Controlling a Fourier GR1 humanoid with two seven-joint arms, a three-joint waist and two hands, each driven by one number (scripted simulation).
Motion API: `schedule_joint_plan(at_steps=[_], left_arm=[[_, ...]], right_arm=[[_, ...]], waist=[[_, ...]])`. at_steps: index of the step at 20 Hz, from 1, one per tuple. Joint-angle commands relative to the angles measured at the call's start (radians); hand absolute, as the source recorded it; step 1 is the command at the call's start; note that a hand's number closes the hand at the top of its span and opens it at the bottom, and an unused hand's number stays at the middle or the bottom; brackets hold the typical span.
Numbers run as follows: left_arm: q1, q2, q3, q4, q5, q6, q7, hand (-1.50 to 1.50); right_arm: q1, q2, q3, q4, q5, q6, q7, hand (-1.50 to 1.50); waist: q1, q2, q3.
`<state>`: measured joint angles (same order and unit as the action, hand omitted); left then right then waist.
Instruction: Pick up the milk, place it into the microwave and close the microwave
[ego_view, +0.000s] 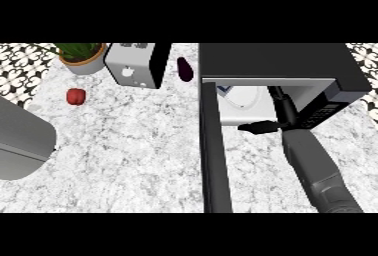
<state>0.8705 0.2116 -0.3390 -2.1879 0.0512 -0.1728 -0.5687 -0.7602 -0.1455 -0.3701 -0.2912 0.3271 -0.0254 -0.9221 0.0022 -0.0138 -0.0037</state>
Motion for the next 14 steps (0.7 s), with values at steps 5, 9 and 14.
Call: schedule_joint_plan(at_steps=[5,9,14], left_arm=[[-0.114,-0.024,-0.092,-0.022,-0.056,0.024,0.171,-1.5],[-0.182,-0.026,-0.133,0.023,-0.105,0.013,0.224,1.5],[-0.312,-0.065,-0.162,0.102,-0.154,0.014,0.312,1.5]], right_arm=[[0.214,0.008,0.037,-0.142,-0.027,0.105,0.002,-1.5],[0.353,0.034,0.064,-0.239,-0.051,0.206,-0.064,-1.5],[0.52,-0.002,0.083,-0.448,-0.091,0.281,-0.05,-1.5]], waist=[[-0.044,0.001,0.002],[-0.072,-0.004,0.001],[-0.075,-0.002,0.0]])
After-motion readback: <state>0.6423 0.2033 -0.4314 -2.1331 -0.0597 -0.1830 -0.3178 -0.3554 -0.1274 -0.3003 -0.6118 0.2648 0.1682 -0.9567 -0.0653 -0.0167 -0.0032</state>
